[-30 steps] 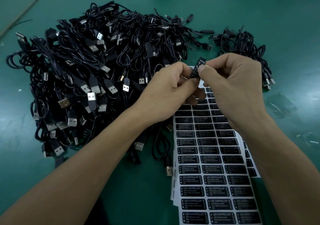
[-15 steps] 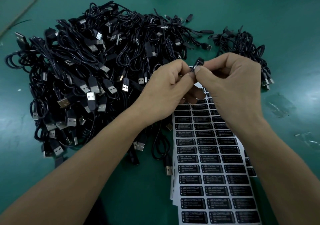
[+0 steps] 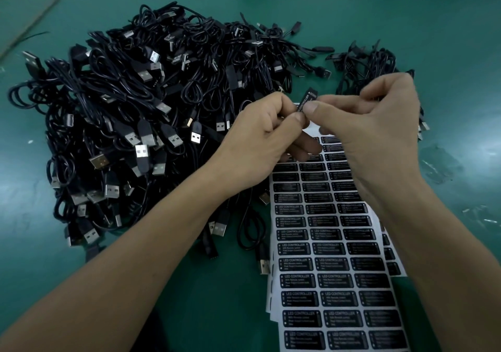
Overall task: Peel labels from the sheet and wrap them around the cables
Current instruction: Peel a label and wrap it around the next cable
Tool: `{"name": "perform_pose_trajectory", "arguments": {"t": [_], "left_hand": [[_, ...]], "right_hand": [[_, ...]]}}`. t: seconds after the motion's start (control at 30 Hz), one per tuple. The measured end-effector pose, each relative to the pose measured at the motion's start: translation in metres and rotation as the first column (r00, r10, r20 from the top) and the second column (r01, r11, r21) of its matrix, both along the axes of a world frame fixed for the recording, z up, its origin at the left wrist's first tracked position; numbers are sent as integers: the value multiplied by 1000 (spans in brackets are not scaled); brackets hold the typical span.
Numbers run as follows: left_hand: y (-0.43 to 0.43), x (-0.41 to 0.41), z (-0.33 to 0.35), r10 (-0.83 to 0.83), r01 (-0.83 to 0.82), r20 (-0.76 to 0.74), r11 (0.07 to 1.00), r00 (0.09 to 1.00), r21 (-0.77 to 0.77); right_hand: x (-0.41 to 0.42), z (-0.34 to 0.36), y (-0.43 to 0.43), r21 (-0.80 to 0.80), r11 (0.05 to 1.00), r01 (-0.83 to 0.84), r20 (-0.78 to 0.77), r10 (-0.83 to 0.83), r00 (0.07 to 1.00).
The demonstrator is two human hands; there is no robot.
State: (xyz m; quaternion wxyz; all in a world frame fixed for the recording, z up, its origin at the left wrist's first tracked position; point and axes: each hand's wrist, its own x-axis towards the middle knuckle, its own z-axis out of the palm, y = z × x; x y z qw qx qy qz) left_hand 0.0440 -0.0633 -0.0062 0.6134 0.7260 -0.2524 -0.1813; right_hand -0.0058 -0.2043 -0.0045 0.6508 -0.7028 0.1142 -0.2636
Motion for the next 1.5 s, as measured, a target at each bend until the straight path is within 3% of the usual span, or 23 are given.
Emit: {"name": "perform_pose_trajectory", "arguments": {"t": [0.37,0.53,0.8,0.9,1.0,1.1,1.17,1.27,1.5], "left_hand": [[1,0,-1,-21,17,62,998,998,53],[-1,-2,-2,12,-42,197,988,980,146],[-1,-4,-1,10,-55,301,989,954,139],[2,1,4,116,-118,220,993,968,-8],[7,9,13,279,-257,99,948,955,-190],[11,13,21,369,-379,-89,885,925,-271],[10,14,23,369,-431,-242,852,897,-298],[8,15,26,299,-478,-455,805,839,-351],[11,19,31,187,-552,-642,712,744,-433]], "right_hand": [[3,1,-3,34,983,-183,-39,184,982],[3,0,-4,-11,991,-137,-77,135,988],[2,-2,-3,-85,992,-97,-55,92,994],[-2,3,1,-79,982,-173,-76,167,983],[-7,5,10,-234,910,-342,-188,302,935],[-14,2,26,-384,804,-454,-300,356,885],[-17,-4,38,-425,789,-444,-306,336,891],[-16,-9,47,-389,845,-368,-279,272,921],[-14,-8,53,-306,876,-371,-272,293,917]]}}
